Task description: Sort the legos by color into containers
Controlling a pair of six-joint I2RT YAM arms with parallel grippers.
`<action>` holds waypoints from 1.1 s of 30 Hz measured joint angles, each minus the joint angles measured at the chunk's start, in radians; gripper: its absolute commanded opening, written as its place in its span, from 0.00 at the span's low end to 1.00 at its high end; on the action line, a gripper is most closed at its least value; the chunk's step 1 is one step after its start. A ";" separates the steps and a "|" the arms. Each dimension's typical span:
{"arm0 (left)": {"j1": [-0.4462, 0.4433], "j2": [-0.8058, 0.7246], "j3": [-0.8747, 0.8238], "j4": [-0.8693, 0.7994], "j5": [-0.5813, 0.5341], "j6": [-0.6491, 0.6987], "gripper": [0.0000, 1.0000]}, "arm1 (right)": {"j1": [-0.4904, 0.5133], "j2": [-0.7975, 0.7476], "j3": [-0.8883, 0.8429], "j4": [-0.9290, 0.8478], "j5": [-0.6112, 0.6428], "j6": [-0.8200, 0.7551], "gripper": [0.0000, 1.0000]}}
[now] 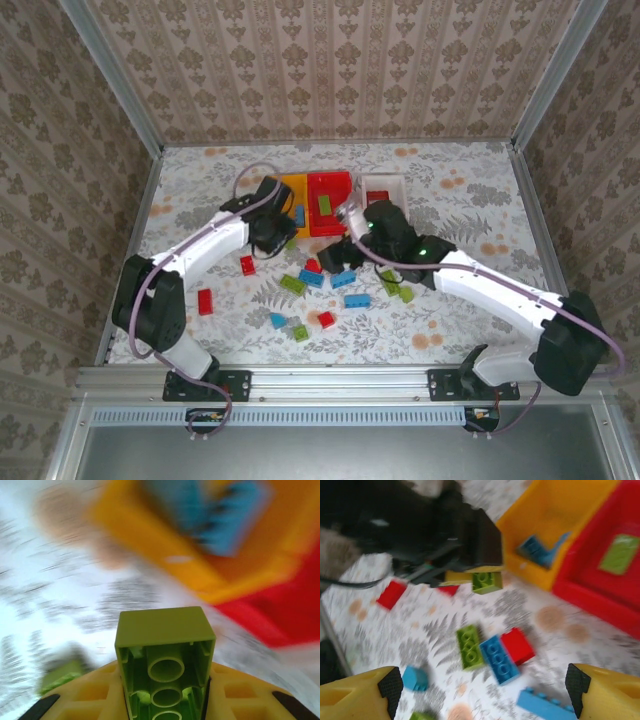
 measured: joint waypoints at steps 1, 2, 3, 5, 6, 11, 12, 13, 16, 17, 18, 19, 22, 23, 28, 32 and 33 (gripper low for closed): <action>-0.019 0.009 0.060 0.000 -0.001 0.046 0.17 | -0.027 -0.014 0.000 0.009 0.011 0.021 0.88; -0.036 0.023 0.120 0.000 -0.002 0.090 0.17 | -0.055 -0.027 0.000 0.016 0.021 0.040 0.88; -0.053 0.048 0.184 0.000 -0.002 0.138 0.17 | -0.083 -0.040 0.000 0.022 0.032 0.062 0.88; -0.080 0.111 0.293 0.000 -0.001 0.215 0.17 | -0.119 -0.053 0.000 0.035 0.040 0.100 0.88; -0.089 0.157 0.349 -0.003 0.003 0.253 0.18 | -0.132 -0.057 0.001 0.040 0.040 0.116 0.88; -0.098 0.410 0.584 -0.044 0.035 0.386 0.19 | -0.158 -0.059 0.003 0.041 0.040 0.165 0.88; -0.098 0.458 0.623 -0.053 0.040 0.406 0.19 | -0.160 -0.060 0.003 0.040 0.040 0.173 0.88; -0.098 0.509 0.664 -0.071 0.043 0.424 0.19 | -0.162 -0.062 0.003 0.040 0.040 0.179 0.88; -0.096 0.612 0.738 -0.105 0.053 0.461 0.22 | -0.165 -0.079 0.003 0.040 0.040 0.189 0.88; -0.095 0.636 0.749 -0.115 0.058 0.470 0.24 | -0.166 -0.088 0.001 0.040 0.040 0.191 0.88; -0.095 0.650 0.754 -0.126 0.059 0.476 0.25 | -0.168 -0.098 -0.003 0.040 0.040 0.194 0.88; -0.093 0.661 0.755 -0.135 0.063 0.482 0.27 | -0.169 -0.108 -0.009 0.039 0.040 0.198 0.88; -0.092 0.673 0.755 -0.155 0.067 0.494 0.35 | -0.172 -0.126 -0.023 0.038 0.039 0.207 0.88; -0.091 0.673 0.755 -0.159 0.068 0.496 0.38 | -0.172 -0.128 -0.026 0.036 0.040 0.209 0.88; -0.091 0.673 0.753 -0.168 0.069 0.510 0.54 | -0.173 -0.129 -0.043 0.032 0.039 0.212 0.88; -0.091 0.666 0.744 -0.173 0.065 0.512 0.58 | -0.174 -0.129 -0.045 0.032 0.036 0.212 0.88; -0.091 0.660 0.737 -0.174 0.064 0.512 0.58 | -0.174 -0.129 -0.045 0.032 0.035 0.212 0.88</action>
